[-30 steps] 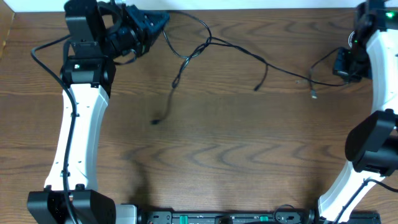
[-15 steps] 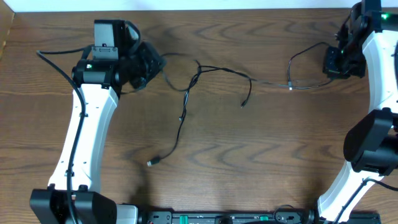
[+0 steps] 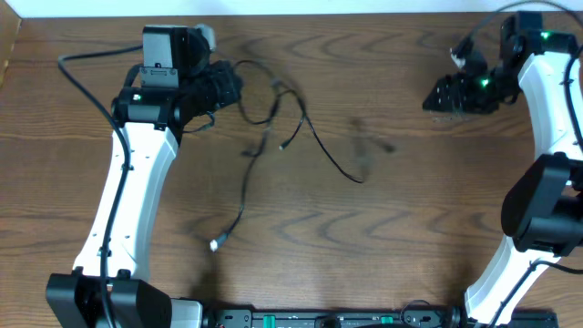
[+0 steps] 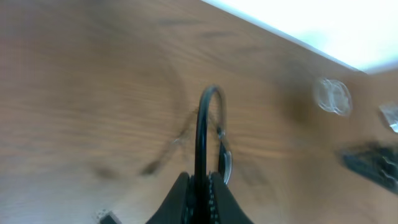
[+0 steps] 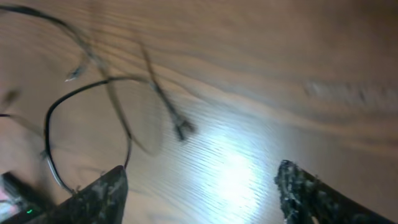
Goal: Untangle cables
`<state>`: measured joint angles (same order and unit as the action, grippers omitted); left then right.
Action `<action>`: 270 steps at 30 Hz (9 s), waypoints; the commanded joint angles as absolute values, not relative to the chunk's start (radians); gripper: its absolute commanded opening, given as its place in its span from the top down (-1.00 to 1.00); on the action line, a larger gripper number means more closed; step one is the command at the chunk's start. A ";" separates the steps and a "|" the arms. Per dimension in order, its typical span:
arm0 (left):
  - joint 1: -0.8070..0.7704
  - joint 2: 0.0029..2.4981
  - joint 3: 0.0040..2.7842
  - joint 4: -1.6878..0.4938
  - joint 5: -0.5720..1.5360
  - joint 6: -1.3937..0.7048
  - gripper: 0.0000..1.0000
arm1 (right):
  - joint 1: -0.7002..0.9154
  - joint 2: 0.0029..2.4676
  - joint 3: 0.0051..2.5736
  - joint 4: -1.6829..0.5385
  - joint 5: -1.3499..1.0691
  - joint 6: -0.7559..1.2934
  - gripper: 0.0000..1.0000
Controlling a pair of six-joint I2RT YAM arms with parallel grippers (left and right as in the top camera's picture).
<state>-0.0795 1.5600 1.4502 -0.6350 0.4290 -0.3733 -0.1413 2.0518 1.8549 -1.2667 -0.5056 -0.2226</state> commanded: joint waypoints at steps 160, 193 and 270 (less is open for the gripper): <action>-0.115 1.549 1.385 -0.829 0.232 -0.431 0.85 | 0.071 1.976 1.626 -1.133 -0.198 0.084 0.97; -0.115 1.550 1.382 -0.830 0.232 -0.431 0.85 | 0.206 1.977 1.161 -0.525 -0.255 0.271 -0.58; -0.360 1.664 1.380 -0.677 0.251 -0.511 0.85 | -0.665 2.031 2.598 -0.953 -0.083 0.297 0.97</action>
<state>-0.3573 1.6466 1.3811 -0.6895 0.2424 -0.4946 -0.6724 2.0476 2.5801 -0.9264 -0.1249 0.3183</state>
